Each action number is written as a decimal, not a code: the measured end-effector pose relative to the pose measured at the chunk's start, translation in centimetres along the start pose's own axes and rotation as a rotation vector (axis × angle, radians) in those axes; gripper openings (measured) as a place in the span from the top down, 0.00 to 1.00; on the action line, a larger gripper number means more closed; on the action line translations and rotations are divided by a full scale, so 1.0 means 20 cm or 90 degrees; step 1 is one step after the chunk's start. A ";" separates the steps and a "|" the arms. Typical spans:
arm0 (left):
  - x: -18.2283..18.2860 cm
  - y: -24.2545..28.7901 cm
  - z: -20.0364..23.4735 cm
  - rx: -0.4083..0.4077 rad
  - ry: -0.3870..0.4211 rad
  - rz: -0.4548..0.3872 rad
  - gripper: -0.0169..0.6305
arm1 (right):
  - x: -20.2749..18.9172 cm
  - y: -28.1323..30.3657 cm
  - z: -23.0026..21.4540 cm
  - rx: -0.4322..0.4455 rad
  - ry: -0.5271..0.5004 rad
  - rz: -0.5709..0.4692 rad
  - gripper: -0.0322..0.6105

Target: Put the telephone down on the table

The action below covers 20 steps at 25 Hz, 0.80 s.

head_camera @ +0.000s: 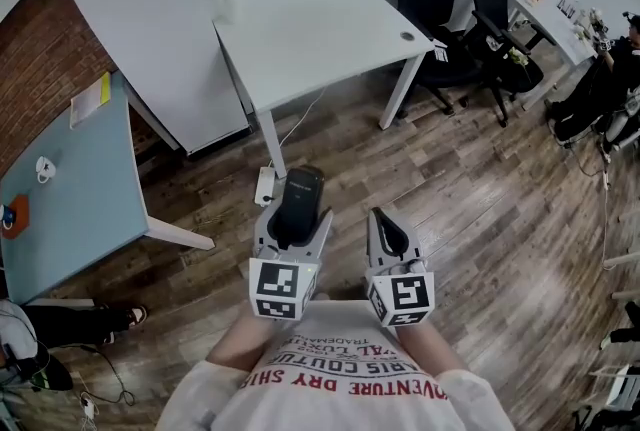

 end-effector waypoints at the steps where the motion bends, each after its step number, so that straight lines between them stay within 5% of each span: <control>1: -0.01 0.02 0.01 0.000 -0.005 0.004 0.51 | -0.01 0.01 -0.01 0.001 0.001 0.004 0.91; 11: -0.04 0.32 -0.03 0.009 -0.021 0.022 0.51 | -0.10 0.20 -0.29 0.025 0.025 0.029 0.91; 20: 0.09 0.83 -0.11 0.056 -0.013 0.024 0.51 | -0.02 0.55 -0.79 0.078 0.030 0.018 0.91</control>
Point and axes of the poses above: the fingertips, and each gripper's own axes: y forward along the fingers, z to its left, x out of its top, the point moved 7 cm from there along -y, backward along the fingers, and after that the axes turned 6 degrees about -z, right-handed, at the moved point
